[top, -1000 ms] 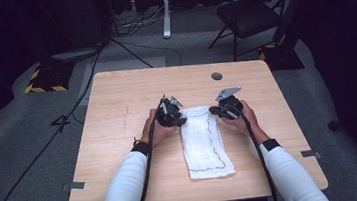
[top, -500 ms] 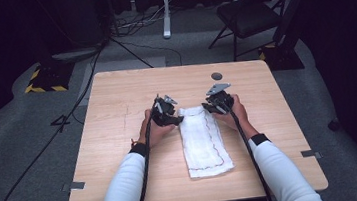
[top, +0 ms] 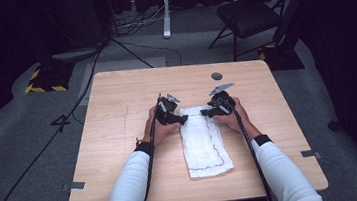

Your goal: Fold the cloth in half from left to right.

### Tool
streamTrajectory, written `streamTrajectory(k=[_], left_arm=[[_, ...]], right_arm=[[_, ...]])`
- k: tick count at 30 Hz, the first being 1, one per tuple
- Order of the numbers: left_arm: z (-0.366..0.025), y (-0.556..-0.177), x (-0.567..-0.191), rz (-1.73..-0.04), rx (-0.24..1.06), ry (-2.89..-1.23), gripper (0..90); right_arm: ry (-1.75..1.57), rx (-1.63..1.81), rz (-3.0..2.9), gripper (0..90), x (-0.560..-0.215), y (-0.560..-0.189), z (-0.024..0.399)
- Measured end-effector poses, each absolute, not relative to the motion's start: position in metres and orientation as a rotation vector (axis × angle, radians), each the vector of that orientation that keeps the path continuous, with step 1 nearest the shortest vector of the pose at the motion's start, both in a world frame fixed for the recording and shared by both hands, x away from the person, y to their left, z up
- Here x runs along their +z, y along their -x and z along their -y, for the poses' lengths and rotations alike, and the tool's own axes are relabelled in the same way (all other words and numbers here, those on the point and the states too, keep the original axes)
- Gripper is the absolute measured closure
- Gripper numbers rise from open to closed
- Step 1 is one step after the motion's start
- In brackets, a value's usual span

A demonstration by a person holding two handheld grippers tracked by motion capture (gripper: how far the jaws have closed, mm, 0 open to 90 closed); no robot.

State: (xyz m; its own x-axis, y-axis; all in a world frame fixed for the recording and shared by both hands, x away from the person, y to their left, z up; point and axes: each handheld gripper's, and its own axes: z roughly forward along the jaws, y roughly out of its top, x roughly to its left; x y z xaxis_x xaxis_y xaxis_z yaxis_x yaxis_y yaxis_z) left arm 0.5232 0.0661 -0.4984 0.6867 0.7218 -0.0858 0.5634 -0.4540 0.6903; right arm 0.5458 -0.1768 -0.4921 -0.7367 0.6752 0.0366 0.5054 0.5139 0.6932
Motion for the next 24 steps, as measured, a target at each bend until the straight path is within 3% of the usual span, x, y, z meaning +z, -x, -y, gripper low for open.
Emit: streamTrajectory(k=[1, 4, 6, 9, 15, 24], left_arm=[[-0.066, -0.523, -0.499, -0.979, 0.287, -2.179, 26.7], [-0.065, -0.523, -0.498, -0.964, 0.297, -2.197, 27.4], [-0.065, -0.523, -0.496, -0.924, 0.268, -2.211, 38.0], [-0.064, -0.523, -0.495, -0.879, 0.225, -2.225, 54.1], [-0.062, -0.527, -0.493, -0.865, 0.207, -2.218, 75.7], [-0.047, -0.533, -0.470, -0.844, 0.347, -2.206, 82.4]], right_arm=[[-1.014, 1.050, -2.521, 48.3, -0.493, -0.546, 0.177], [-0.996, 1.064, -2.557, 61.2, -0.491, -0.546, 0.178], [-0.981, 1.063, -2.579, 70.2, -0.490, -0.545, 0.175], [-0.961, 1.058, -2.595, 76.9, -0.489, -0.544, 0.173], [-0.903, 0.999, -2.562, 81.8, -0.486, -0.540, 0.168], [-0.879, 1.033, -2.426, 82.5, -0.463, -0.538, 0.176]])
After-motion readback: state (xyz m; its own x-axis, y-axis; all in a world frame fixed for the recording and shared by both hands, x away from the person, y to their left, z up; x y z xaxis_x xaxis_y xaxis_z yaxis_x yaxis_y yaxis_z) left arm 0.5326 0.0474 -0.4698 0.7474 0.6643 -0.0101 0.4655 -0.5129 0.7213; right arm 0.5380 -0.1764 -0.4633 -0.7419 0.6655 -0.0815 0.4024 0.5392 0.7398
